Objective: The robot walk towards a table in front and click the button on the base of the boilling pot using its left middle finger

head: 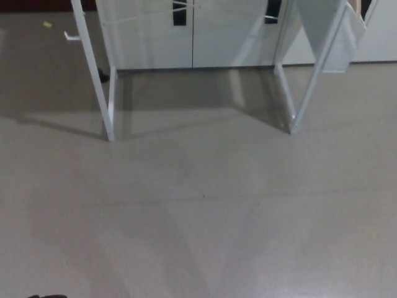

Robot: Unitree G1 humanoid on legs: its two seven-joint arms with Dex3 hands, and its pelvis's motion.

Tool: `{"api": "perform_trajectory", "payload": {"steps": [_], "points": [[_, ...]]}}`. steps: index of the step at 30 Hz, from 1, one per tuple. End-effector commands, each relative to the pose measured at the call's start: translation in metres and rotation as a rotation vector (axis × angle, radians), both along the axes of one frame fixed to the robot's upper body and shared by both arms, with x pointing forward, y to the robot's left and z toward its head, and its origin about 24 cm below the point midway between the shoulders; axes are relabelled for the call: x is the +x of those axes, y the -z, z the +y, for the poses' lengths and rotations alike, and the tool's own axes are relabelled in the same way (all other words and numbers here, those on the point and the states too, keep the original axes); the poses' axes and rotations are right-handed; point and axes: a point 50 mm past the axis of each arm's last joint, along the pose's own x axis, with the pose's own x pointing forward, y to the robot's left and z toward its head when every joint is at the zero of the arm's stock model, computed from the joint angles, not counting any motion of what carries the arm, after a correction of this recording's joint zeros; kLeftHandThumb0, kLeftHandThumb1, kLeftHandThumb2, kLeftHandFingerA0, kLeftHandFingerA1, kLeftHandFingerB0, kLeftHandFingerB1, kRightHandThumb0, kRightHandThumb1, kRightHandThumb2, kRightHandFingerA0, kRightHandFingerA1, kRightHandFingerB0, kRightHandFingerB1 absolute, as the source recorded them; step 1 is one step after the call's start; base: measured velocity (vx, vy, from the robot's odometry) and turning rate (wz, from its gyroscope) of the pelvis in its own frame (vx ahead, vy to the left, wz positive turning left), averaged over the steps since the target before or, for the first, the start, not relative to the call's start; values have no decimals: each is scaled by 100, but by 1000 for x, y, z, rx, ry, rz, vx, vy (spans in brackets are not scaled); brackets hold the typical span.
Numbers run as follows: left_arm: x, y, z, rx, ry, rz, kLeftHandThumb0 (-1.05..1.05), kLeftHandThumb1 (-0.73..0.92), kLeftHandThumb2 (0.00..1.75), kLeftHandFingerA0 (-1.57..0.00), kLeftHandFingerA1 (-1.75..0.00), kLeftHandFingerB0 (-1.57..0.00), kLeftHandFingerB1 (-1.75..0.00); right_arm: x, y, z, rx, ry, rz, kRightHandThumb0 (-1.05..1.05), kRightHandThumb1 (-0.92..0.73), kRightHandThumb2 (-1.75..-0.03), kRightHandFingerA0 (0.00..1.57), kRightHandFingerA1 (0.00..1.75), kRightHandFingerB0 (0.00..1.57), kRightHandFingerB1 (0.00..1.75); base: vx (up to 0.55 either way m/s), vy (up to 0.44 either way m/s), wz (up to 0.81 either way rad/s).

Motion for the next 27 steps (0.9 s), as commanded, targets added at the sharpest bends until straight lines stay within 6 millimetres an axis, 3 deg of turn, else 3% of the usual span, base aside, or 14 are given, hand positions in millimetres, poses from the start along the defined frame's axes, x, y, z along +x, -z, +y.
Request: {"api": "perform_trajectory", "payload": {"steps": [1, 13, 27], "points": [[-6, 1, 3, 49, 35, 1, -22, 49, 56, -42, -38, -32, -34, -4, 0, -3, -15, 8, 2, -45, -33, -66, 74, 57, 57, 54, 271, -10, 7], [-11, 4, 3, 117, 106, 27, -26, 48, 54, -44, -37, -31, -32, -9, 4, -3, -5, -12, 14, -43, -35, -66, 74, 58, 57, 54, 322, -159, 8], [-17, 7, 6, 128, 153, 52, -26, 50, 55, -43, -36, -29, -32, -14, 7, -1, -36, -30, 21, -45, -34, -66, 76, 58, 61, 55, 337, 174, -11]]}}
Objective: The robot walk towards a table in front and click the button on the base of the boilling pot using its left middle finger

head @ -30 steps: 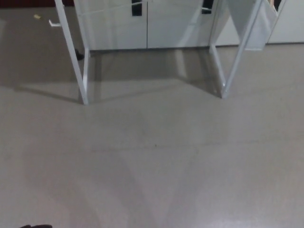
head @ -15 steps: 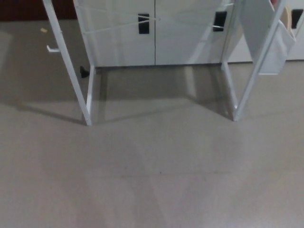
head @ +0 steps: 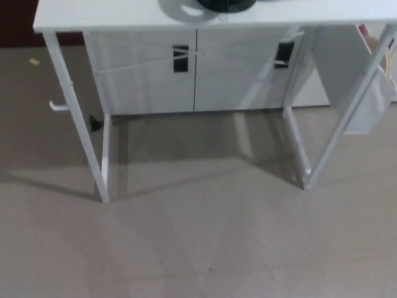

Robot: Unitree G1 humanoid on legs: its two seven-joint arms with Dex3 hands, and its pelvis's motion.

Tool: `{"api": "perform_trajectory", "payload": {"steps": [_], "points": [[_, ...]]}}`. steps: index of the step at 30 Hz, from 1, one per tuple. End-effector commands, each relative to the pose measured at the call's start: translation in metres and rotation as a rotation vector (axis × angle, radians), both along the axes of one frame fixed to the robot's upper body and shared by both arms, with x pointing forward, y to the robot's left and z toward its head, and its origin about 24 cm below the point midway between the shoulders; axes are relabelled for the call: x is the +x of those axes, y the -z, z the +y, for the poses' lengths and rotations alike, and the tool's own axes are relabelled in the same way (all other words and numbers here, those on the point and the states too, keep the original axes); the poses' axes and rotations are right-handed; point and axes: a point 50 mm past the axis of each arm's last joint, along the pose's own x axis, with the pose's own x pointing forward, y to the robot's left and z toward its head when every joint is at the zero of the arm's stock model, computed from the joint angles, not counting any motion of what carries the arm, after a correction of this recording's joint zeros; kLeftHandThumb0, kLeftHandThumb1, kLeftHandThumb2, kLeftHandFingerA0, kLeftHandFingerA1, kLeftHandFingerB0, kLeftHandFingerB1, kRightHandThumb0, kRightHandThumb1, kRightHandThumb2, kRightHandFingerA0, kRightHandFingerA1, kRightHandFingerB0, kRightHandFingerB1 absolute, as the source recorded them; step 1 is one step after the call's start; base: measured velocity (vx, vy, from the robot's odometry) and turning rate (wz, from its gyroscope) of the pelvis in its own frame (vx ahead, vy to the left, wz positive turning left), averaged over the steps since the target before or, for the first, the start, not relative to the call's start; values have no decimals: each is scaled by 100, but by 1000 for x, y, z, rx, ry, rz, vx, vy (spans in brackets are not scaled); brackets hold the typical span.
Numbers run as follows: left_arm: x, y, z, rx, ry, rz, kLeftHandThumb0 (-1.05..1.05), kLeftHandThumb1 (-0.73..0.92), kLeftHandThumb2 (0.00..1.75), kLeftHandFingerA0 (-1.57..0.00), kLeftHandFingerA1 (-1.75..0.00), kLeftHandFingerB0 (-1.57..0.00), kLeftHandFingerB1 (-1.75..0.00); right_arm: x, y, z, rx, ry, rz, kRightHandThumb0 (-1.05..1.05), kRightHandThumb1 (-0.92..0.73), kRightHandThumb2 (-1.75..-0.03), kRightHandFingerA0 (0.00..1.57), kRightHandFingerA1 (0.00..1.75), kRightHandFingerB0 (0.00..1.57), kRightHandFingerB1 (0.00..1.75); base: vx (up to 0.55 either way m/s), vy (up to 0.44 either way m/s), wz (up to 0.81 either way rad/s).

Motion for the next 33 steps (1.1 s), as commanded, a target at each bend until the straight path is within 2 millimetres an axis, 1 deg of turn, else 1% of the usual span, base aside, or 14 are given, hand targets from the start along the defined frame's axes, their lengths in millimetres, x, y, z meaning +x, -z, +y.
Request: {"api": "perform_trajectory", "payload": {"steps": [1, 3, 6, 10, 11, 12, 18, 19, 20, 30, 31, 32, 33], "points": [[-6, 1, 3, 15, 35, 11, -26, 50, 55, -43, -36, -29, -32, -5, 2, -3, -32, -4, 4, -45, -34, -66, 76, 58, 61, 55, 256, 120, 13], [-6, 1, 3, 15, 35, 11, -26, 50, 55, -43, -36, -29, -32, -5, 2, -3, -32, -5, 4, -45, -34, -66, 76, 58, 61, 55, 259, 80, 11], [0, -2, 4, 36, 59, 3, -29, 50, 55, -43, -36, -30, -32, 1, 0, -3, -47, -20, 4, -44, -35, -67, 74, 57, 60, 54, 248, -15, 7], [1, -2, 4, 37, 62, 2, -30, 50, 55, -43, -36, -30, -32, 2, 1, -3, -50, -21, 4, -45, -35, -67, 74, 57, 60, 54, 331, -122, 7], [2, -3, 5, 33, 61, 2, -30, 50, 55, -43, -36, -29, -32, 2, 1, -2, -51, -20, -5, -40, -40, -53, 82, 49, 66, 46, 327, -155, 23], [3, -4, 5, 33, 61, -2, -29, 50, 55, -42, -36, -29, -32, 4, 0, -2, -52, -19, -6, -47, -34, -68, 75, 58, 61, 55, 330, -155, 1], [7, -5, 5, 39, 65, -5, -32, 49, 55, -43, -36, -30, -32, 9, -1, -2, -69, -35, -19, -48, -34, -68, 75, 57, 62, 55, 269, -101, -8], [7, -5, 5, 35, 64, 2, -31, 49, 55, -44, -36, -31, -32, 9, -1, -2, -62, -27, -16, -41, -41, -53, 81, 48, 67, 45, 215, -48, -17], [6, -5, 5, 35, 66, 6, -33, 49, 55, -44, -36, -31, -32, 8, -1, -2, -58, -22, -12, -47, -34, -68, 75, 57, 62, 54, 221, -40, -8], [8, -6, 6, 53, 93, 10, -34, 49, 55, -45, -36, -31, -32, 8, -1, 0, -48, -26, -9, -44, -35, -67, 73, 57, 61, 55, 151, 108, 1], [9, -7, 6, 51, 97, 9, -34, 49, 55, -45, -36, -31, -32, 8, -1, 0, -48, -27, -12, -38, -42, -52, 78, 47, 65, 45, 132, -1, 9], [10, -7, 6, 62, 115, 5, -36, 50, 55, -46, -36, -31, -32, 8, -1, -1, -52, -31, -13, -45, -35, -68, 73, 57, 61, 55, 100, -26, 14], [11, -7, 6, 67, 122, 3, -36, 50, 55, -46, -36, -31, -32, 8, -1, -1, -54, -32, -13, -45, -35, -68, 73, 57, 61, 55, 116, -42, 6]]}}
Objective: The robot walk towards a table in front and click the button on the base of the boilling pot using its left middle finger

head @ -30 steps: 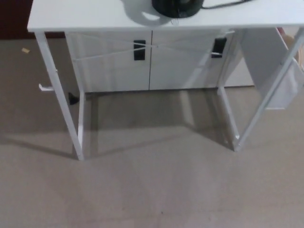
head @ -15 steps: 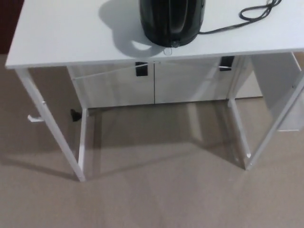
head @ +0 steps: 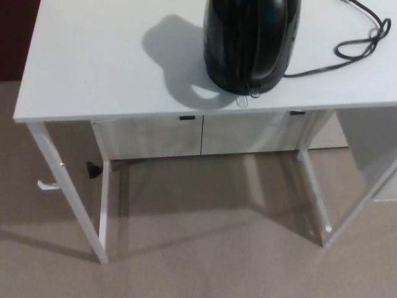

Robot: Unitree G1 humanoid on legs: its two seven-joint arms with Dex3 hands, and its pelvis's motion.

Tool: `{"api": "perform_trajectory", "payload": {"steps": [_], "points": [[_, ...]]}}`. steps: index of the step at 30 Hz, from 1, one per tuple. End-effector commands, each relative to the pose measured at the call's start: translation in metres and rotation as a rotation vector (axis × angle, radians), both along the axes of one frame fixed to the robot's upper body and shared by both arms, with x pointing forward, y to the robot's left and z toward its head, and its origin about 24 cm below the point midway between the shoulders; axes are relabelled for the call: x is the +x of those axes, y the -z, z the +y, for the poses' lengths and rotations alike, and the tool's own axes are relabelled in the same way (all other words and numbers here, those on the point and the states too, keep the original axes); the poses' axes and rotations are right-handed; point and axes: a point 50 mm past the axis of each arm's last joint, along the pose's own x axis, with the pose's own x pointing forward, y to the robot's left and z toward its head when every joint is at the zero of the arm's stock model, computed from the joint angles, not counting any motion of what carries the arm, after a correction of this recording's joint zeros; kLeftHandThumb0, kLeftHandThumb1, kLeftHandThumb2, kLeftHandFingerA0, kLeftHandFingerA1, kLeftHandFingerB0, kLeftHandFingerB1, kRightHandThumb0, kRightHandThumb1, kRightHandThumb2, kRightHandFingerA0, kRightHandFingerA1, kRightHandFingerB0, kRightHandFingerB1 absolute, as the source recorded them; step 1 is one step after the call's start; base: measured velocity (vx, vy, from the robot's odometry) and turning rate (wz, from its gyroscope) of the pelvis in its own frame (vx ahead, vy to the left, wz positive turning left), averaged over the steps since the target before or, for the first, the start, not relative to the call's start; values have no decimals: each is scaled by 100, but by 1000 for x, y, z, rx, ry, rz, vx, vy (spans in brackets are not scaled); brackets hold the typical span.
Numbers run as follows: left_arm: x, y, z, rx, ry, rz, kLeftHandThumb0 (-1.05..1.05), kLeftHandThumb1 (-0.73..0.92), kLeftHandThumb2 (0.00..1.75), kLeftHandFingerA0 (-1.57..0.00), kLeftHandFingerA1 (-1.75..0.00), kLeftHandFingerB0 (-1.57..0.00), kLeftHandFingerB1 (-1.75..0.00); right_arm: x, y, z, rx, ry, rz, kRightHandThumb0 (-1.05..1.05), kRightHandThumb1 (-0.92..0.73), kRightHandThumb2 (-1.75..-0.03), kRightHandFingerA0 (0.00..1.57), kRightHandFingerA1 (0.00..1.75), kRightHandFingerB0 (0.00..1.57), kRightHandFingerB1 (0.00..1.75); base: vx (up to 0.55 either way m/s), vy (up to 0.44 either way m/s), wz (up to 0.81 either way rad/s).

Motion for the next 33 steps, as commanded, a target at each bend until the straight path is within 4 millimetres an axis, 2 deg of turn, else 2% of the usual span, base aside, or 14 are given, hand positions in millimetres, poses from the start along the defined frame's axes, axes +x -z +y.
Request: {"api": "perform_trajectory", "payload": {"steps": [1, 6, 7, 8, 9, 10, 15, 16, 17, 19, 20, 28, 33], "points": [[3, -2, 3, 29, 36, 8, -36, 50, 55, -46, -36, -31, -32, -2, 0, -5, -22, 1, 12, -46, -35, -68, 73, 57, 61, 55, 106, -73, 2], [3, -3, 2, 35, 48, 0, -34, 51, 55, -46, -36, -31, -32, 0, -1, -4, -29, -2, 10, -45, -35, -68, 74, 57, 62, 54, 65, -136, 6], [4, -3, 2, 34, 53, -4, -34, 51, 55, -46, -36, -31, -32, 1, -2, -4, -33, -5, 7, -38, -42, -53, 80, 48, 67, 45, 161, -79, 13], [5, -3, 2, 32, 53, -6, -34, 51, 55, -46, -36, -31, -32, 2, -2, -4, -34, -5, 4, -38, -42, -53, 80, 48, 67, 45, 147, -26, 33], [7, -4, 2, 27, 46, -12, -33, 51, 55, -46, -37, -31, -32, 5, -3, -4, -37, -6, 1, -46, -35, -68, 74, 56, 62, 54, 145, -24, 0], [8, -5, 2, 30, 49, -14, -34, 51, 55, -47, -36, -31, -32, 6, -3, -4, -40, -8, -2, -39, -41, -53, 80, 47, 67, 45, 115, -70, -4], [10, -6, 3, 19, 35, -8, -30, 50, 55, -45, -36, -31, -32, 10, -3, -5, -48, -9, 1, -40, -42, -52, 79, 46, 66, 44, 58, 3, -7], [9, -5, 2, 20, 39, -7, -30, 51, 55, -45, -36, -31, -32, 9, -3, -6, -50, -11, 3, -46, -35, -68, 73, 56, 62, 54, 104, 97, -9], [8, -5, 1, 21, 43, -6, -31, 51, 55, -45, -36, -31, -32, 8, -4, -6, -51, -11, 4, -47, -35, -68, 73, 56, 62, 54, 98, 159, -6], [9, -6, 2, 17, 44, -7, -30, 51, 55, -44, -36, -31, -32, 9, -4, -5, -50, -10, 1, -47, -35, -68, 73, 56, 62, 54, 123, 190, -9], [10, -6, 2, 17, 47, -8, -30, 51, 55, -45, -36, -32, -33, 9, -4, -5, -47, -10, -4, -39, -41, -53, 79, 47, 66, 46, 23, 250, 24], [10, -7, 3, 40, 71, 8, -31, 52, 56, -45, -36, -32, -32, 4, 1, -3, -46, -16, 11, -40, -42, -52, 78, 46, 67, 45, 53, 117, -5], [14, -9, 4, 38, 71, -8, -30, 51, 55, -46, -36, -32, -33, 9, 1, -2, -40, -16, 4, -38, -42, -53, 79, 47, 68, 46, 63, -50, 4]]}}
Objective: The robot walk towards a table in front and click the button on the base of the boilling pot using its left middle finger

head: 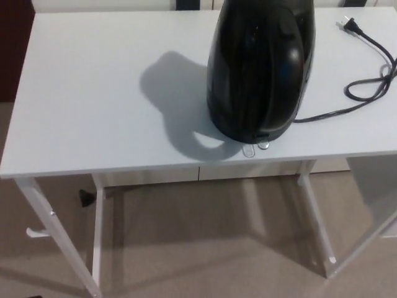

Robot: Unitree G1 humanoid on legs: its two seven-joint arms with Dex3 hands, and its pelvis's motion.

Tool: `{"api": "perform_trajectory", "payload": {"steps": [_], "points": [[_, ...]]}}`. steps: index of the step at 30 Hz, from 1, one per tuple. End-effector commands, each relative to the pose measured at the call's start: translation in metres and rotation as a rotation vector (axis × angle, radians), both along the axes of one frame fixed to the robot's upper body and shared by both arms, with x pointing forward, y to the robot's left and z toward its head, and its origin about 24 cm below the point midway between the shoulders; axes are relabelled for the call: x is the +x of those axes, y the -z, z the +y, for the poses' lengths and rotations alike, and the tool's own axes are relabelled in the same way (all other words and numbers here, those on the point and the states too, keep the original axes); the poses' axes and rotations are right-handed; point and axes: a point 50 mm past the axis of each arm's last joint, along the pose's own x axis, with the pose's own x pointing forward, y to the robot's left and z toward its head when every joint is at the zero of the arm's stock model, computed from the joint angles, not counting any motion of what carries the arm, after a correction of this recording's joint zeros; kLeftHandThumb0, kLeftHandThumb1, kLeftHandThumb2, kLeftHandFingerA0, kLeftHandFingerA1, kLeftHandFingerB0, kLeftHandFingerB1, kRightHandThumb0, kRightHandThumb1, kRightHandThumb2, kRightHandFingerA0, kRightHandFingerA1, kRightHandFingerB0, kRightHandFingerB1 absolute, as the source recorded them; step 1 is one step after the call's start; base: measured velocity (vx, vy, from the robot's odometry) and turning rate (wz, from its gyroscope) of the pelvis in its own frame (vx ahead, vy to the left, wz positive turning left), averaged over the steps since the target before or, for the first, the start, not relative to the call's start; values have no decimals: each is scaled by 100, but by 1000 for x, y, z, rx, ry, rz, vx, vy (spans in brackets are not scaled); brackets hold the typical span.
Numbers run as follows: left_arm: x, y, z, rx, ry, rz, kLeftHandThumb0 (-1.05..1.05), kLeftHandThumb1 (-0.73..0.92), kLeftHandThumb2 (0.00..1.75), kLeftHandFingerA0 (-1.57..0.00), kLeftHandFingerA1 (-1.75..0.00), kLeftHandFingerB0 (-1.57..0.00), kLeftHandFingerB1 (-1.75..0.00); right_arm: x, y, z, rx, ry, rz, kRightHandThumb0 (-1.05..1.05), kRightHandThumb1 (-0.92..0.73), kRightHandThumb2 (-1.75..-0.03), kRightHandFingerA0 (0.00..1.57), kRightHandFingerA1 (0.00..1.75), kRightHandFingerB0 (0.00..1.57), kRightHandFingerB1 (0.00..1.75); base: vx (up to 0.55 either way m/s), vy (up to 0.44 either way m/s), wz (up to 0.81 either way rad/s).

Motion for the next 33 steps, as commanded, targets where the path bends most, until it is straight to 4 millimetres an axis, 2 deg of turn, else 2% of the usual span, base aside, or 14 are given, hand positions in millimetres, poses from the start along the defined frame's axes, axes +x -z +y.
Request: {"api": "perform_trajectory", "payload": {"steps": [1, 12, 13, 18, 19, 21, 25, 26, 33], "points": [[-1, -1, 3, 29, 13, 17, -30, 51, 55, -46, -36, -33, -33, -1, 0, -4, -16, 7, -2, -40, -42, -53, 80, 47, 68, 46, 83, -156, -1], [4, -4, 3, 13, 13, 3, -31, 52, 55, -44, -36, -31, -32, 7, -3, -4, -22, -2, -29, -40, -42, -53, 80, 48, 67, 46, 40, -89, 1], [5, -4, 3, 16, 14, 2, -38, 43, 65, -38, -43, -29, -40, 8, -3, -4, -24, -5, -35, -40, -42, -53, 81, 48, 67, 46, 0, 0, 0], [6, -5, 3, 18, 17, 8, -37, 43, 65, -38, -42, -29, -40, 7, -3, -3, -22, -2, -34, -39, -43, -53, 82, 48, 67, 46, 60, 161, 1], [6, -5, 3, 11, 16, 10, -32, 52, 55, -43, -35, -31, -32, 7, -4, -3, -25, -5, -31, -46, -36, -69, 75, 58, 62, 55, 198, 305, -43], [6, -5, 3, 11, 16, 11, -31, 51, 55, -43, -35, -32, -32, 7, -3, -3, -27, -11, -27, -47, -36, -69, 75, 57, 61, 55, 147, 208, 19], [-2, -2, 2, 8, 16, 23, -30, 52, 55, -43, -35, -32, -32, 0, -2, -4, -23, -11, -13, -47, -36, -69, 74, 57, 60, 54, 49, 50, 9], [-2, -2, 2, 11, 20, 22, -30, 52, 55, -44, -36, -32, -32, 0, -2, -4, -23, -12, -12, -40, -43, -52, 80, 47, 65, 44, 0, 0, 0], [0, -1, 3, 20, 24, 19, -31, 50, 55, -45, -36, -33, -33, 3, -2, -3, -32, -20, -14, -41, -43, -53, 80, 47, 66, 44, 15, 0, 2]]}}
